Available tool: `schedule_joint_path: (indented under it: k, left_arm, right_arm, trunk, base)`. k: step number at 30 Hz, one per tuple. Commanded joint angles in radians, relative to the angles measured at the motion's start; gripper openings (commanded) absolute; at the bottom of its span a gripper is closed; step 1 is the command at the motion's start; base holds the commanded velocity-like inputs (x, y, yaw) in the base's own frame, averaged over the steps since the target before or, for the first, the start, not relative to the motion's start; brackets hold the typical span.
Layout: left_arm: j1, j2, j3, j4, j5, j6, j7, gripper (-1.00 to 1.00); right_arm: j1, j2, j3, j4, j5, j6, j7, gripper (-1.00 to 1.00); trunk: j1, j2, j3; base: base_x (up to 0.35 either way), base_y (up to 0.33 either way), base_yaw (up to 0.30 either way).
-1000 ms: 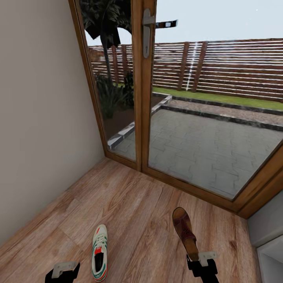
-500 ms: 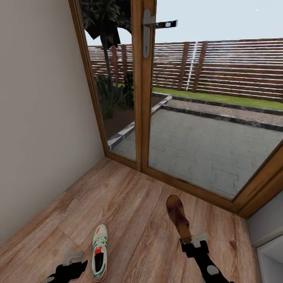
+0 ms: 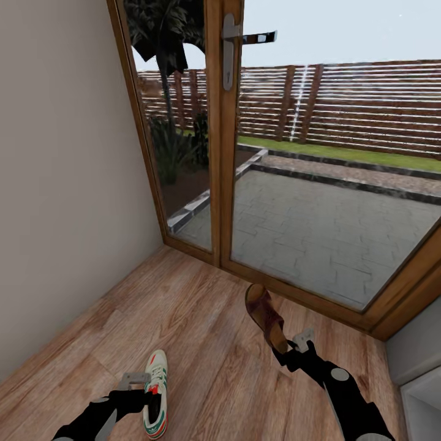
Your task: Pick up the two gym shoes and the two sandals from the corridor floor and place them onto the hallstand (shoe rack) in the corridor, making sure they are on the rack and not on the floor. Arrange them so the two gym shoes are next to each other and the two sandals are next to each other.
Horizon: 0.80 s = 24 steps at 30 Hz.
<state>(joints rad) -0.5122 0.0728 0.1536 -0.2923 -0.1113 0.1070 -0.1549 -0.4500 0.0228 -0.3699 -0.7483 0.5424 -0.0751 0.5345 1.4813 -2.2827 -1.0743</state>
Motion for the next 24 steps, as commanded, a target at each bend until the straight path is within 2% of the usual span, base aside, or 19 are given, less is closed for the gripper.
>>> schedule_joint_path:
  k: [1, 8, 15, 24]
  left_arm:
    - [0.000, -0.001, 0.009, -0.002, -0.011, 0.005, -0.007, 1.00]
    - [-0.001, -0.007, 0.009, -0.003, -0.016, 0.004, -0.008, 1.00]
    - [-0.006, -0.025, 0.006, -0.004, -0.016, 0.007, -0.010, 1.00]
    - [-0.019, -0.042, 0.008, -0.052, -0.016, -0.001, -0.013, 1.00]
  right_arm:
    - [-0.001, 0.001, -0.007, -0.002, 0.008, -0.003, 0.010, -1.00]
    - [-0.001, -0.003, -0.011, -0.031, 0.012, 0.003, 0.017, -1.00]
    - [-0.001, -0.012, -0.013, -0.042, 0.011, 0.002, 0.018, -1.00]
    - [-0.001, -0.013, -0.012, -0.068, 0.013, 0.005, 0.018, -1.00]
  trunk:
    - [0.000, 0.000, -0.001]
    - [0.000, 0.000, -0.001]
    - [0.000, 0.000, -0.001]
    - [0.034, -0.063, -0.029]
  base:
    - [0.000, 0.000, 0.000]
    - [0.000, 0.000, 0.000]
    - [0.000, 0.000, 0.000]
    - [0.000, 0.000, 0.000]
